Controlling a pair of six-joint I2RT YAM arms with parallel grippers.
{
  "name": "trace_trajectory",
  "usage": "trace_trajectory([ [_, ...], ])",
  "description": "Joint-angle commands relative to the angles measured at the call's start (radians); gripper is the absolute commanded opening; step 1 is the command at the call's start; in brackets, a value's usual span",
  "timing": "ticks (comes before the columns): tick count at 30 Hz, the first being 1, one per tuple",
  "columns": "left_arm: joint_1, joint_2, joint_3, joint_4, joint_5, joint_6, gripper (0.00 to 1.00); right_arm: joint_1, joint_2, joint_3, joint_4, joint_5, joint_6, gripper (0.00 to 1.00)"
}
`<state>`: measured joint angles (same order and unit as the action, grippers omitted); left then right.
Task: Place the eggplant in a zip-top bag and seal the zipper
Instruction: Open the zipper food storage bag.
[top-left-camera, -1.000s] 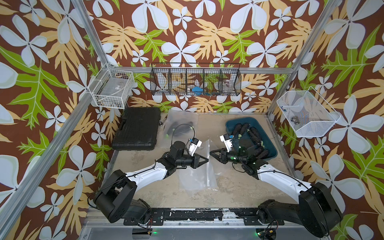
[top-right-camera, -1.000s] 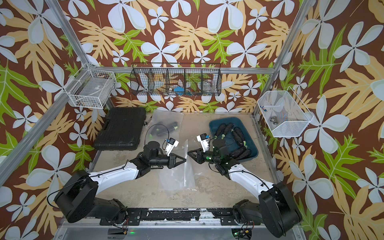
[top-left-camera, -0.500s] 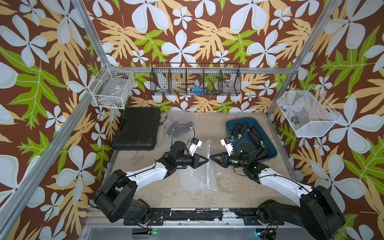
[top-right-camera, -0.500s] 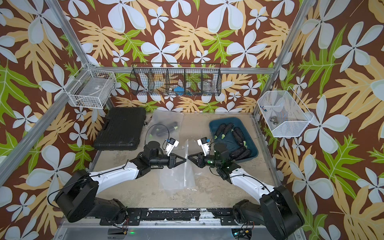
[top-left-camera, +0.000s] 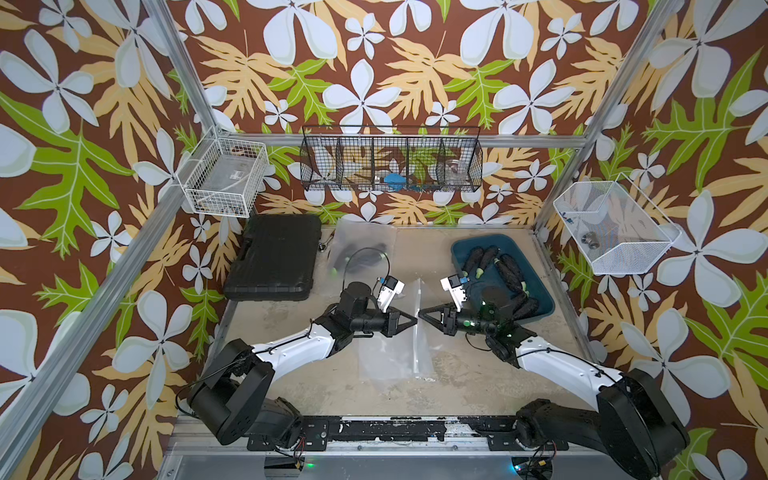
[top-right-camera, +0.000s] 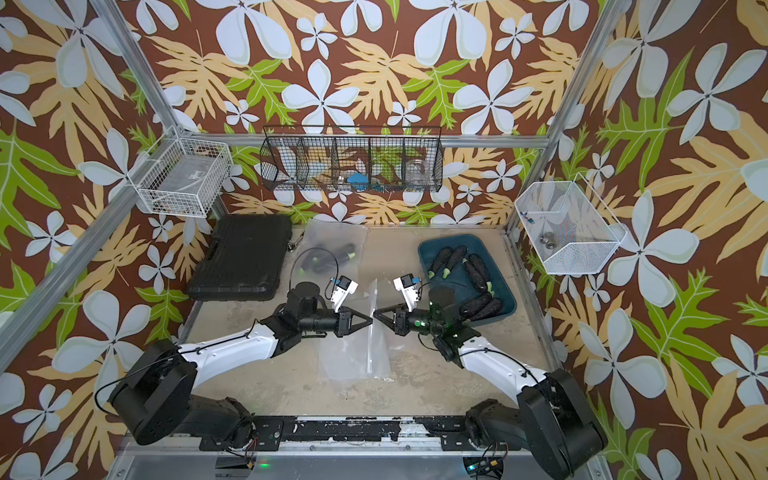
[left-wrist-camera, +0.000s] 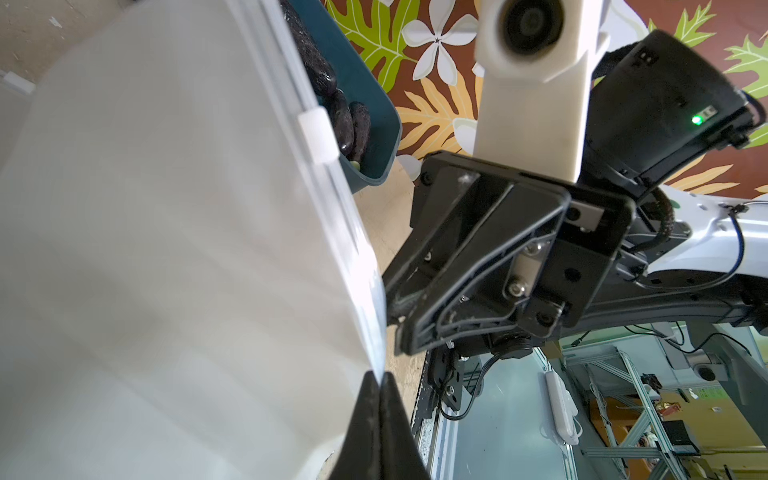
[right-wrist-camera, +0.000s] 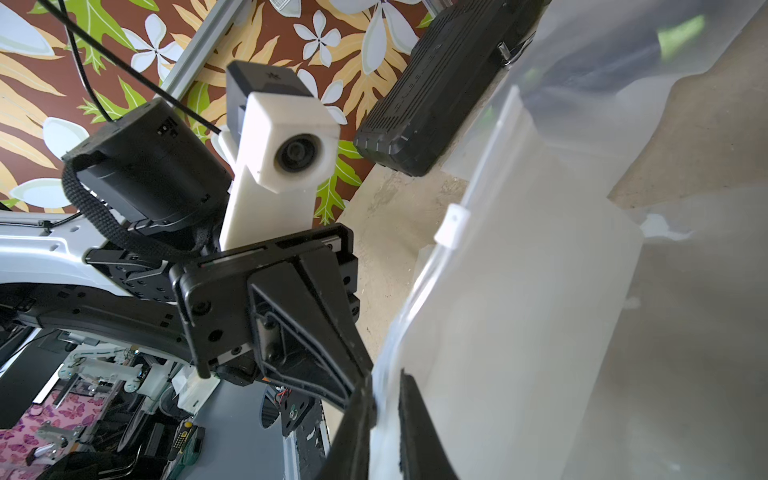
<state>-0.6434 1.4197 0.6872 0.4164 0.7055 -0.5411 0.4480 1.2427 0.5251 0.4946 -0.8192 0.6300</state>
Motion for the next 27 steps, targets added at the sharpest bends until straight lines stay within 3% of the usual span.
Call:
trace_trajectory([
  [1, 0.002, -0.002, 0.006, 0.021, 0.015, 0.020, 0.00, 0.004, 0.010, 0.008, 0.039, -0.019, 0.008, 0.16],
  [13, 0.002, 0.000, 0.009, 0.015, 0.015, 0.024, 0.00, 0.002, 0.021, 0.000, 0.044, -0.006, 0.009, 0.11],
  [19, 0.002, 0.007, 0.014, 0.011, 0.019, 0.026, 0.00, 0.001, 0.026, -0.005, 0.108, -0.039, 0.046, 0.00],
  [27, 0.003, 0.000, 0.017, -0.026, -0.022, 0.039, 0.04, -0.010, 0.003, -0.017, 0.059, -0.030, 0.018, 0.00],
])
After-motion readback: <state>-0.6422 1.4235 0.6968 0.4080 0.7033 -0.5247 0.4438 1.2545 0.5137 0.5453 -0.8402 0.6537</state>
